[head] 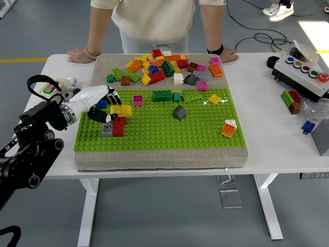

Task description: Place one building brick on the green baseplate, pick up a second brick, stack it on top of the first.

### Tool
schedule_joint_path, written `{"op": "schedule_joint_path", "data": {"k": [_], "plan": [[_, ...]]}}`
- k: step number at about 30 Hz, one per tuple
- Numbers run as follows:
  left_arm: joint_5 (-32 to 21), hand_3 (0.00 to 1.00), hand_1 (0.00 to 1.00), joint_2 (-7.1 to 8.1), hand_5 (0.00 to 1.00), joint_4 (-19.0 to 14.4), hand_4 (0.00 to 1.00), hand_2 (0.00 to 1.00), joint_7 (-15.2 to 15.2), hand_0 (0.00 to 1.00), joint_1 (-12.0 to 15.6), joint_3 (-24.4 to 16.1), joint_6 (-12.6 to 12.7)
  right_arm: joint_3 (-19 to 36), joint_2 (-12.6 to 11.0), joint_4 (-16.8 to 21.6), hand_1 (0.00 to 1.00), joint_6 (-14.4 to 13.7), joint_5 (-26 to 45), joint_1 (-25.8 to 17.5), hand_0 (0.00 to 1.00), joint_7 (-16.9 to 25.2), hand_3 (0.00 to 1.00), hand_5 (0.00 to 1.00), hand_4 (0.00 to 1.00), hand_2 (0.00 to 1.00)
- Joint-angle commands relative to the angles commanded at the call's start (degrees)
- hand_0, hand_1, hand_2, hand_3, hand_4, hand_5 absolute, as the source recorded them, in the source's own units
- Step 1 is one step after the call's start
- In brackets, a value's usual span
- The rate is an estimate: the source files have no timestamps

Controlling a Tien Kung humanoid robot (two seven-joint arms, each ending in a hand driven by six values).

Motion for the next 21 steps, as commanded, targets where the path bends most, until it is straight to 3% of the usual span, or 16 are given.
{"op": "schedule_joint_path", "data": {"k": [21], "plan": [[0.09,0.559,0.596,2.23,0.002,-1.85,0.678,0.566,-0.09,0.645,2.94,0.04,0.03,0.42,-0.31,0.00,0.689,0.05,-0.18,-0.23,0.762,-0.09,0.755,0.503,0.998,0.734]]}}
